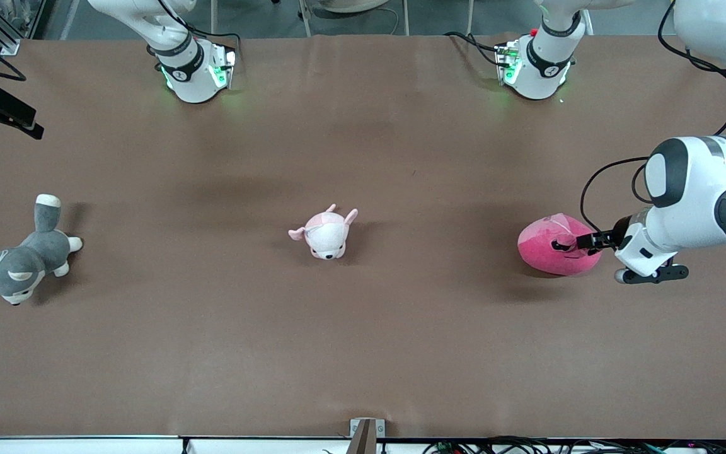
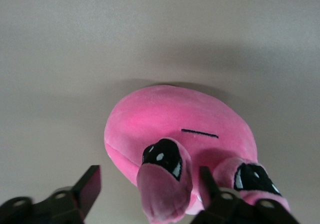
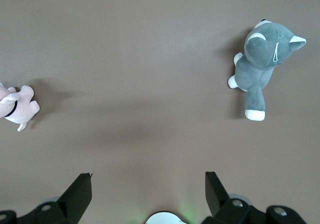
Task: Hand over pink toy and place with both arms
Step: 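Reach the left gripper down to the pink plush and grasp it, then lift the pink plush with the left gripper toward the right gripper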
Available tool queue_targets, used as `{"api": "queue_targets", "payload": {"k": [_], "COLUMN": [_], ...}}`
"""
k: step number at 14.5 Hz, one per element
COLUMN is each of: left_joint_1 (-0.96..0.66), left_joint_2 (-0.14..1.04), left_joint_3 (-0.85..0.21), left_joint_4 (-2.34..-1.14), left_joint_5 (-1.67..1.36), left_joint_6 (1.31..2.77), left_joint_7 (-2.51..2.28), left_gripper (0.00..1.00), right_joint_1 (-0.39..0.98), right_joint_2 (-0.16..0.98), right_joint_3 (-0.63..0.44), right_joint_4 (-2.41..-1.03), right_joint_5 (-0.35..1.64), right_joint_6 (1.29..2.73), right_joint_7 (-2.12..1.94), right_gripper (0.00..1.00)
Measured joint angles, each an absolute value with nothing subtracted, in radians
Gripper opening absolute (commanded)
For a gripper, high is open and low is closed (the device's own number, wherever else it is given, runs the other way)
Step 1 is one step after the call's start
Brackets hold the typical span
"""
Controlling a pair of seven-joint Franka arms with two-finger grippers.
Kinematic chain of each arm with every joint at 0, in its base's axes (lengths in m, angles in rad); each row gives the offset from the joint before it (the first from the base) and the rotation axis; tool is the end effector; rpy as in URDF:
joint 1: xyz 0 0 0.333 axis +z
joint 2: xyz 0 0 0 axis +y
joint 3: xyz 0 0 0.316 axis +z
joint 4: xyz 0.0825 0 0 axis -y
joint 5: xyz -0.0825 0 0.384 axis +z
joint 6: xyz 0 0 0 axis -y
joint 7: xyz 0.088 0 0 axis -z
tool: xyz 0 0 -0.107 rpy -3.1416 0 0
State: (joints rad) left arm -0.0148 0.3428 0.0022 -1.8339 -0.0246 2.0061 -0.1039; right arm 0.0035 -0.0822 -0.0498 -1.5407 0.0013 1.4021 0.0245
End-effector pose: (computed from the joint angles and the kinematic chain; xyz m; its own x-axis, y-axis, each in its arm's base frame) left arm 0.6150 -0.0093 0.3316 0.9800 0.1017 -0.1710 0.1035 -0.9946 0.0018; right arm 0.5099 -0.0248 0.6679 0.9959 -0.0701 -0.0566 -0.0704 -0.9975 -0.0040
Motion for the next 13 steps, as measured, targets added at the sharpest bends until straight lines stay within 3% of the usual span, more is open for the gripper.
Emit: {"api": "queue_targets", "payload": {"k": [3,5,10,13], "left_joint_1": [-0.017,-0.018,-0.024,-0.025], "left_joint_2": [0.346,0.346,0.339,0.310], "left_joint_3": [0.001,0.000,-0.004,-0.036], "left_joint_4": [-1.833,-1.830,-1.799,-1.741], "left_joint_5": [-0.025,-0.025,-0.025,-0.026], "left_joint_6": [2.010,2.011,1.992,1.894], "left_joint_7": [-0.129,-0.144,-0.201,-0.265], "left_gripper": [0.15,0.04,0.02,0.02], "right_joint_1": [0.004,0.004,0.004,0.004], "right_joint_2": [-0.082,-0.082,-0.082,-0.082], "right_joint_3": [-0.050,-0.050,-0.050,-0.050], "right_joint_4": [-1.541,-1.541,-1.541,-1.541], "right_joint_5": [0.001,0.001,0.001,0.001], "right_joint_6": [1.402,1.402,1.402,1.402], "right_joint_7": [0.025,0.025,0.025,0.025], "right_gripper": [1.00,1.00,1.00,1.00]}}
